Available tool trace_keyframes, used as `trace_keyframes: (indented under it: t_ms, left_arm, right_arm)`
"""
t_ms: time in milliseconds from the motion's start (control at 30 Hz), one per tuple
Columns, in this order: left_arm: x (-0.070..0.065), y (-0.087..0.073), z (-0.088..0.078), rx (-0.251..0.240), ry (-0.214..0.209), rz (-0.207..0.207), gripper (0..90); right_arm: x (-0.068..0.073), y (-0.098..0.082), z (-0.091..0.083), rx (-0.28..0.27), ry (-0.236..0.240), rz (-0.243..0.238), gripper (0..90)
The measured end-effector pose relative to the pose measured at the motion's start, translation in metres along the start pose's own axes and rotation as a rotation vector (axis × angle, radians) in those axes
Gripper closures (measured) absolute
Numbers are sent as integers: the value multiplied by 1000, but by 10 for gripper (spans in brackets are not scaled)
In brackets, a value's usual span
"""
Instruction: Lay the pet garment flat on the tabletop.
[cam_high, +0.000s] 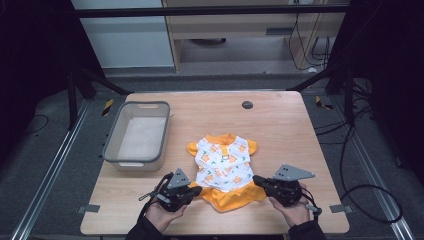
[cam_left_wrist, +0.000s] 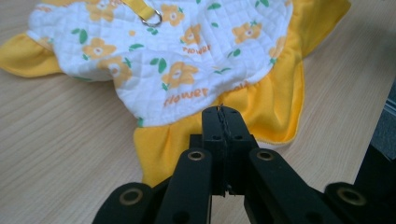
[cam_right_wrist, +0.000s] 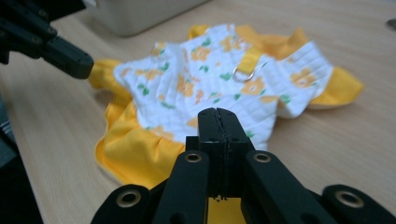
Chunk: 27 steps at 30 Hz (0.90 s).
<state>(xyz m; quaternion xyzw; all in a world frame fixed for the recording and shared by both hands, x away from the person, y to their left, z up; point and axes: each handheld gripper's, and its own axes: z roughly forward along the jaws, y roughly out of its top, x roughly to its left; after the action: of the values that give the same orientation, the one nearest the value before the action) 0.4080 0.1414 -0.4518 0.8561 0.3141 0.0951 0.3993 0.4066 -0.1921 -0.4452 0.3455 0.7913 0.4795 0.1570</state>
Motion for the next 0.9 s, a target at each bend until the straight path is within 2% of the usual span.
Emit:
trace_keyframes:
  t_ms: [33, 133, 167, 333, 600, 700, 900]
  left_arm:
    - [-1, -1, 4, 16, -1, 8, 896]
    - [-3, -3, 9, 38, -1, 17, 896]
    - [-4, -4, 12, 49, 4, 28, 896]
    - [-1, -1, 15, 40, 20, 33, 895]
    - [12, 4, 26, 35, 62, 26, 893]
    - [19, 5, 34, 46, 89, 28, 893]
    - [25, 5, 43, 79, 91, 23, 884]
  right_arm:
    - [3, -4, 10, 56, 23, -14, 900]
    - [6, -6, 16, 87, 37, -26, 900]
    - [8, -8, 22, 122, 49, -38, 900]
    - [11, -8, 32, 149, 42, -46, 900]
    - [3, -5, 48, 161, -1, -39, 900]
    - [-3, -8, 58, 189, -22, -34, 899]
    - [-6, -12, 65, 213, -32, -26, 887]
